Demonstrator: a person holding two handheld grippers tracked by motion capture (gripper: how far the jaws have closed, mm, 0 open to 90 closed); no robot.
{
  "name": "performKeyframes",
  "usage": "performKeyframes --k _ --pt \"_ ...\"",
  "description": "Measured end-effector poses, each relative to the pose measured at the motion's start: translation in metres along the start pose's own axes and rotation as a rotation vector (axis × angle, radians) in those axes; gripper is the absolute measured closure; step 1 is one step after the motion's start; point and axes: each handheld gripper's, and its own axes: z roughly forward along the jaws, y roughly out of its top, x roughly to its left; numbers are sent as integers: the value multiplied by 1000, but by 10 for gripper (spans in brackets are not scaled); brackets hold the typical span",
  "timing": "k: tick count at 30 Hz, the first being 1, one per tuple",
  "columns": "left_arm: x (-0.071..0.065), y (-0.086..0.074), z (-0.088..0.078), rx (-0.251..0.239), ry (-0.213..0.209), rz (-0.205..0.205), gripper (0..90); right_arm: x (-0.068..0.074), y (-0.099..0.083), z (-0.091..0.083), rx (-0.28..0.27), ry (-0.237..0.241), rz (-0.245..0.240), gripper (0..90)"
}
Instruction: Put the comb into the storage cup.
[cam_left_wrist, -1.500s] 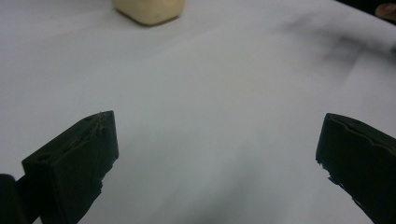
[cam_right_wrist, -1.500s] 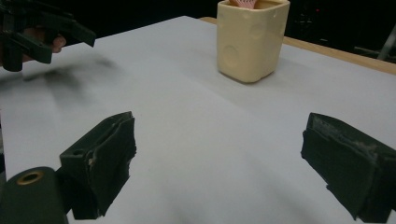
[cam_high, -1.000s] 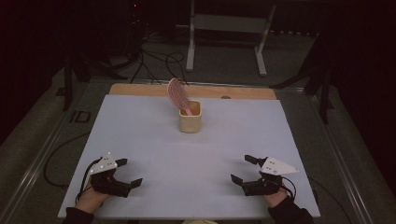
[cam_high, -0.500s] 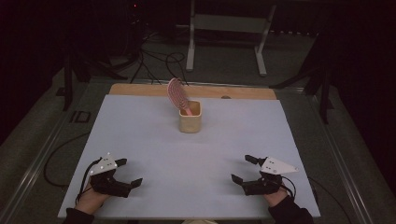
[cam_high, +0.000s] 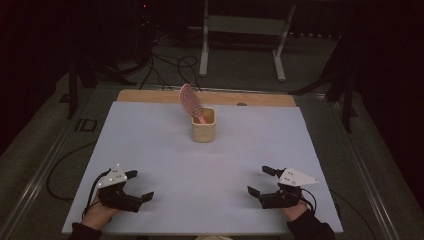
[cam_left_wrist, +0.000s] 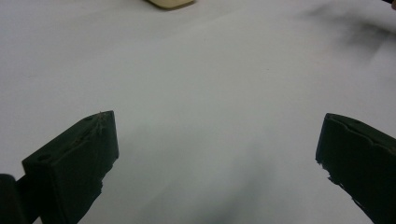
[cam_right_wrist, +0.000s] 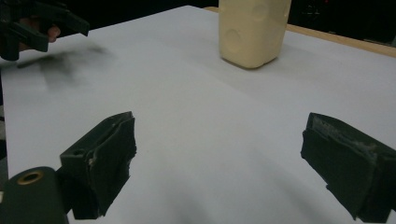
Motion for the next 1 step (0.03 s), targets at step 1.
performKeyframes --k 1 --pt "0 0 0 -2 -3 1 3 0 0 0 -1 0 -1 98"
